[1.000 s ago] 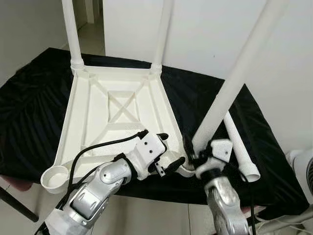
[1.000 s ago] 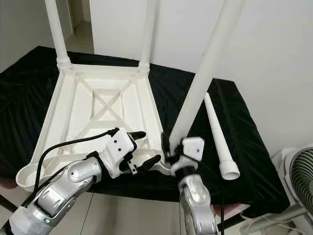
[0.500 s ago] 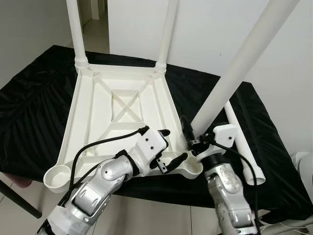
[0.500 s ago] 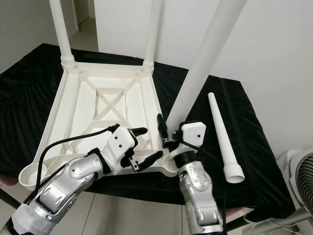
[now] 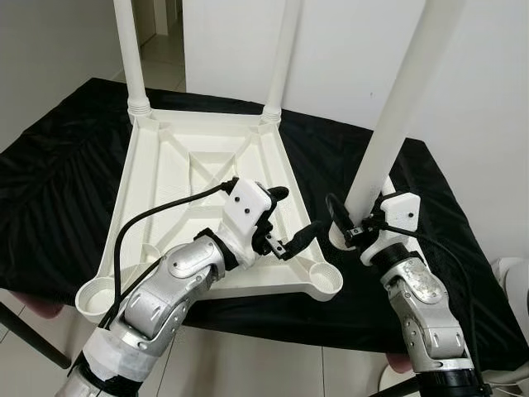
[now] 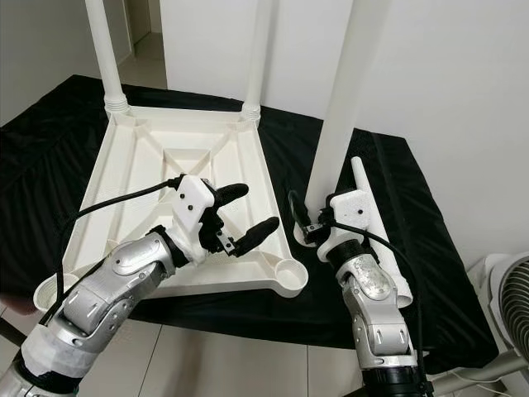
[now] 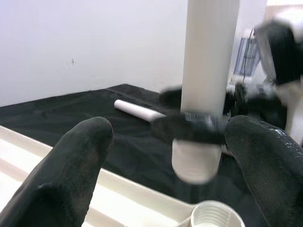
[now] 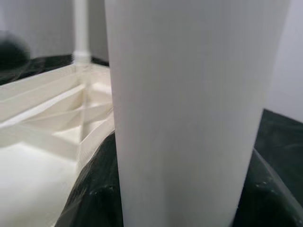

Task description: Building children table

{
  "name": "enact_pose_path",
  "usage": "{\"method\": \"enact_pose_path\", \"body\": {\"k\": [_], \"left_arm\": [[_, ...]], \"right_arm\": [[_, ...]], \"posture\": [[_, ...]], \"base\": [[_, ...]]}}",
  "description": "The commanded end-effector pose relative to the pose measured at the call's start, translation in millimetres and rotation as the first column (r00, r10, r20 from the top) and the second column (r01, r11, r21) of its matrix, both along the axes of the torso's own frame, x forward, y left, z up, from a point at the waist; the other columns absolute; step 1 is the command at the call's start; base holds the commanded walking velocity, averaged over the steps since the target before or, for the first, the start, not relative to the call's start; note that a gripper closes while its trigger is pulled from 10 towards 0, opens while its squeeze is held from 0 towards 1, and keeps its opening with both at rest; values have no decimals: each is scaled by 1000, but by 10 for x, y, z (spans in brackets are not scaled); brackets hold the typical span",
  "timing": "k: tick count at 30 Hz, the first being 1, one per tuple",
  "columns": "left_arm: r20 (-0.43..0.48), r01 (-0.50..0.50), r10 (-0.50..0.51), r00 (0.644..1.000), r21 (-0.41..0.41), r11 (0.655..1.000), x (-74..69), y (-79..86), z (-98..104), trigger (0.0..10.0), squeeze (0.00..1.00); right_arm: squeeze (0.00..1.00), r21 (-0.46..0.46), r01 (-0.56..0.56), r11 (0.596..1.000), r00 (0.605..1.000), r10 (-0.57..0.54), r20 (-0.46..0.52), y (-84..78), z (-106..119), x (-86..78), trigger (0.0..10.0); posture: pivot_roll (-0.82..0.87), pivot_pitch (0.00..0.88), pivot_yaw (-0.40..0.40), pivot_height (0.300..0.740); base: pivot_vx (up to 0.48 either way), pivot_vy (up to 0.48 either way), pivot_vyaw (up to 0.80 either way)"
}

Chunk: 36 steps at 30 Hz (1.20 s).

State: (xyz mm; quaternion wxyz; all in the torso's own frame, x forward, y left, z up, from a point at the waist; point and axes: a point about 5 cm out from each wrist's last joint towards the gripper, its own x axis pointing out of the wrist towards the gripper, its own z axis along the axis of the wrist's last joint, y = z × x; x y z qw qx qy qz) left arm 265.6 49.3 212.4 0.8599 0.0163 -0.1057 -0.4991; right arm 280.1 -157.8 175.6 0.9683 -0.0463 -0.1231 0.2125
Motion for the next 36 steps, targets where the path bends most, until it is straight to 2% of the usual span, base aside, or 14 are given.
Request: {"method": "enact_pose_path", "body": {"k": [1, 4, 5, 6, 8, 12, 17, 20, 27, 32, 33, 34, 35, 36], "left_arm": [[6, 134, -134, 991, -17, 991, -69, -33, 108, 10000, 0], [-14, 139, -140, 990, -53, 989, -65, -29, 161, 10000, 0], [-21, 157, -160, 987, -103, 982, -75, -21, 244, 10000, 0], [-21, 157, -160, 987, -103, 982, -75, -21, 244, 10000, 0], [-33, 204, -212, 977, -168, 964, -111, -19, 362, 10000, 0], [-32, 223, -233, 972, -184, 957, -125, -19, 403, 10000, 0], [-19, 258, -265, 964, -178, 950, -131, -15, 469, 10000, 0], [-34, 262, -272, 962, -177, 949, -118, -7, 499, 10000, 0], [-57, 234, -247, 967, -176, 956, -66, -1, 528, 10000, 0], [-53, 236, -250, 967, -188, 953, -65, 1, 559, 10000, 0], [-55, 246, -263, 963, -218, 945, -71, 9, 585, 10000, 0], [-62, 255, -280, 958, -264, 930, -77, 29, 614, 2078, 0], [-62, 255, -280, 958, -264, 930, -77, 29, 614, 2078, 0], [-70, 264, -296, 953, -294, 919, -84, 42, 631, 0, 0]], "right_arm": [[0, -27, -49, 998, 998, 48, -40, -10, -57, -25, 10000], [0, -42, -84, 996, 995, 81, -58, 6, -83, -43, 10000], [0, -66, -127, 990, 989, 122, -83, 28, -112, -61, 10000], [0, -66, -127, 990, 989, 122, -83, 28, -112, -61, 10000], [0, -113, -207, 972, 972, 192, -132, 64, -158, -91, 10000], [0, -131, -242, 961, 963, 222, -153, 77, -173, -102, 10000], [0, -183, -356, 916, 925, 318, -209, 129, -193, -162, 10000], [0, -217, -435, 874, 891, 383, -243, 167, -195, -219, 10000], [0, -220, -498, 839, 857, 437, -274, 209, -170, -250, 10000], [0, -239, -513, 825, 850, 448, -277, 214, -157, -243, 10000], [0, -243, -522, 818, 845, 456, -280, 216, -144, -240, 10000], [0, -246, -527, 813, 842, 460, -283, 212, -136, -236, 10000], [0, -246, -527, 813, 842, 460, -283, 212, -136, -236, 10000], [0, -249, -530, 810, 840, 462, -285, 209, -132, -234, 10000]], "posture": [[-5, 0, -116, 740], [-4, 0, -115, 740], [-5, 0, -110, 740], [-5, 0, -110, 740], [-4, 0, -109, 740], [-4, 0, -109, 740], [-4, 0, -108, 740], [-4, 0, -107, 740], [-4, 0, -106, 740], [-3, 0, -108, 740], [-3, 0, -108, 740], [-3, 0, -109, 740], [-3, 0, -109, 740], [-3, 0, -109, 740]], "base": [[0, 0, 0], [0, 0, 0], [0, 0, 0], [0, 0, 0], [0, 0, 0], [0, 0, 0], [0, 0, 0], [0, 0, 0], [0, 0, 0], [0, 0, 0], [0, 0, 0], [0, 0, 0], [0, 0, 0], [0, 0, 0]]}}
